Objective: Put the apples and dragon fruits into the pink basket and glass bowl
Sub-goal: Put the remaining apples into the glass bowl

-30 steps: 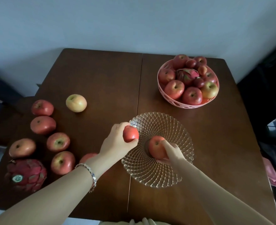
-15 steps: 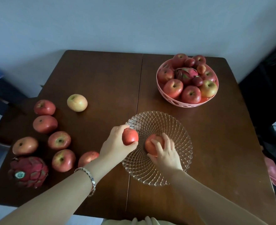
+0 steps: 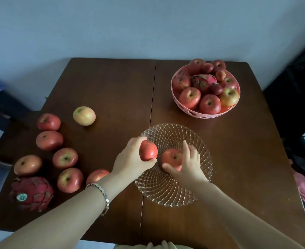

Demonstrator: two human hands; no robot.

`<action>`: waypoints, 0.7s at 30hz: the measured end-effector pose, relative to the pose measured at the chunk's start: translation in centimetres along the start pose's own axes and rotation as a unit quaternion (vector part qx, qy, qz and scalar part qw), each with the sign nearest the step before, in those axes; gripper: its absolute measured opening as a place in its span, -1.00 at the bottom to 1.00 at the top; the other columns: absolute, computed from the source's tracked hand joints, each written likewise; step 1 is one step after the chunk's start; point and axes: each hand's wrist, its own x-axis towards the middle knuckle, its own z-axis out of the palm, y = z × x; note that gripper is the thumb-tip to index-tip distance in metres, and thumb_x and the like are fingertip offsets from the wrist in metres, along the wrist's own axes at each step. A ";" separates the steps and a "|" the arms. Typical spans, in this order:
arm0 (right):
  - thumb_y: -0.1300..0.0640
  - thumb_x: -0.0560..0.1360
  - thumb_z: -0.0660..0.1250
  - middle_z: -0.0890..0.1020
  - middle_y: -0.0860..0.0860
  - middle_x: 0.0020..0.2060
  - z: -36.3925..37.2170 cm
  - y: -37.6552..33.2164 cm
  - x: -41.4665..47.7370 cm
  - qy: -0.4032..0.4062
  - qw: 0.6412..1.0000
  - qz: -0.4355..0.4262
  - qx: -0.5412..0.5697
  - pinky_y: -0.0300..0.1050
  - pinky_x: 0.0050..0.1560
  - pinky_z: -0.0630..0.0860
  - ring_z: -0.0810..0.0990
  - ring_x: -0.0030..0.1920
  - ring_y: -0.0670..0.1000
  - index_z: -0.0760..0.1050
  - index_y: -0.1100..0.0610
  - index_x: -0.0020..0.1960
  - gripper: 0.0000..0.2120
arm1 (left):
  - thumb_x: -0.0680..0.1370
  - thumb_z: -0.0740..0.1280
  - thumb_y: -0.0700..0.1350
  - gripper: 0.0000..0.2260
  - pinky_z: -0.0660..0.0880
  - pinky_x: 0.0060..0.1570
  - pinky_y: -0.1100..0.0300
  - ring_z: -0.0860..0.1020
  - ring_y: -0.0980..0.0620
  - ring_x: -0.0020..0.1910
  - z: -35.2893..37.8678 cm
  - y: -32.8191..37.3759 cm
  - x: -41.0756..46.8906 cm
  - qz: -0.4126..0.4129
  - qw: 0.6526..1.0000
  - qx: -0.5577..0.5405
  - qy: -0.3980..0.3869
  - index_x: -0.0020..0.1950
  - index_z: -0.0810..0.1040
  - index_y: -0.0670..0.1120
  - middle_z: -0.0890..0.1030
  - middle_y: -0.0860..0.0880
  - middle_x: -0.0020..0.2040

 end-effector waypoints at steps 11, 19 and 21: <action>0.19 0.43 0.39 0.49 0.22 0.18 -5.5 -1.1 4.5 -0.152 0.862 0.114 0.469 -0.02 -0.17 0.66 0.61 0.02 0.17 0.35 0.16 0.29 -0.54 | 0.39 0.49 -0.02 -0.19 0.28 0.31 0.27 0.27 0.11 0.40 1.9 4.6 1.5 0.130 0.988 -0.083 -0.019 0.50 0.10 0.09 0.30 0.09 0.45; 0.24 0.43 0.41 0.45 0.17 0.26 -4.0 0.7 8.8 -0.077 0.887 0.188 0.414 -0.02 -0.06 0.61 0.54 0.16 0.14 0.35 0.19 0.30 -0.52 | 0.39 0.41 0.17 -0.22 0.42 0.11 0.17 0.48 -0.07 0.25 6.1 3.0 2.6 -0.121 0.974 -0.061 -0.182 0.49 0.15 -0.04 0.30 -0.10 0.41; 0.23 0.39 0.46 0.44 0.15 0.27 -3.3 0.5 9.5 -0.071 0.909 0.201 0.359 -0.04 -0.09 0.62 0.55 0.17 0.14 0.27 0.21 0.38 -0.36 | 0.38 0.46 0.11 -0.30 0.42 0.03 0.27 0.51 -0.01 0.14 6.5 2.6 2.9 -0.127 0.968 -0.108 -0.185 0.40 0.29 -0.10 0.46 -0.06 0.28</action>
